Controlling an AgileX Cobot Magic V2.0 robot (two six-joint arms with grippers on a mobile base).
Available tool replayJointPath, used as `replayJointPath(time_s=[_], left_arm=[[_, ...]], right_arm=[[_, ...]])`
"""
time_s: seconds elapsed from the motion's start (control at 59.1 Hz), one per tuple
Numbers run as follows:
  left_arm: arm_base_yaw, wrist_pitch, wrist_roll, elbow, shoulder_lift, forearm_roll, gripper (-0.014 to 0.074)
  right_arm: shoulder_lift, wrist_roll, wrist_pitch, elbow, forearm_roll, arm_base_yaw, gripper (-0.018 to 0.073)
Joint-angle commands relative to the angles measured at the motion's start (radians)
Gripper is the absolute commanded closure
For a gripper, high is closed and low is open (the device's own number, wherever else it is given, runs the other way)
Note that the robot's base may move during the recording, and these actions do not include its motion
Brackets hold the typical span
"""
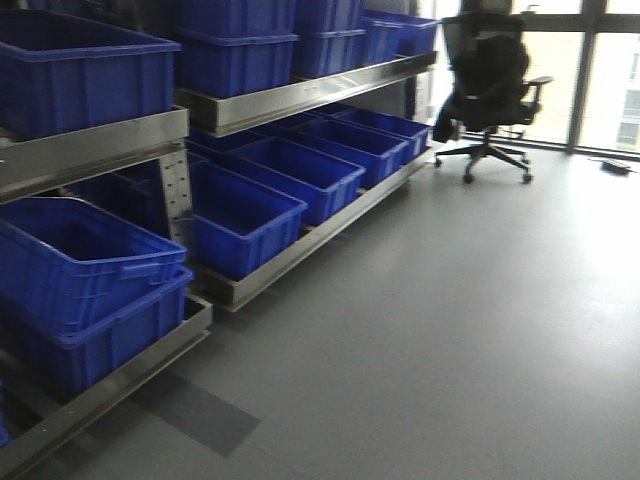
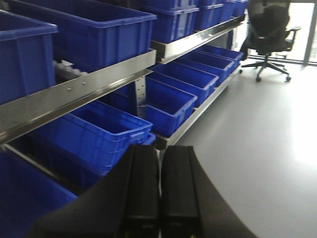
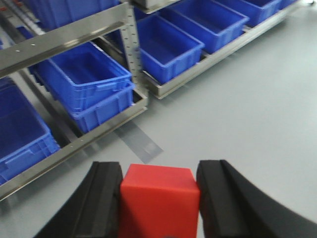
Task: Pick red cube and place on left shelf
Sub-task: 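Drive the base across the room and turn toward the blue-bin shelf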
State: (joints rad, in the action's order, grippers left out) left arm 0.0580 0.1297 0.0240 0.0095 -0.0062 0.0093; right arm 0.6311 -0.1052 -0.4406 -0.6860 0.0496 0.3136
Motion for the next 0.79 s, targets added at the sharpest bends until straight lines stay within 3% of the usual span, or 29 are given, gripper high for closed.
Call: replayJointPath(time_s=[0.0,0.778], left_arm=[[0.000,-0.088,0.001,0.023,-0.016,-0.003,0.0495],[0.000,-0.088,0.001,0.023,-0.016,-0.003,0.0495]], right_arm=[[-0.003,0.001,0.083,-0.025,-0.004,0.001,0.0503],[-0.003,0.001,0.083,-0.025,-0.004,0.001,0.0503]])
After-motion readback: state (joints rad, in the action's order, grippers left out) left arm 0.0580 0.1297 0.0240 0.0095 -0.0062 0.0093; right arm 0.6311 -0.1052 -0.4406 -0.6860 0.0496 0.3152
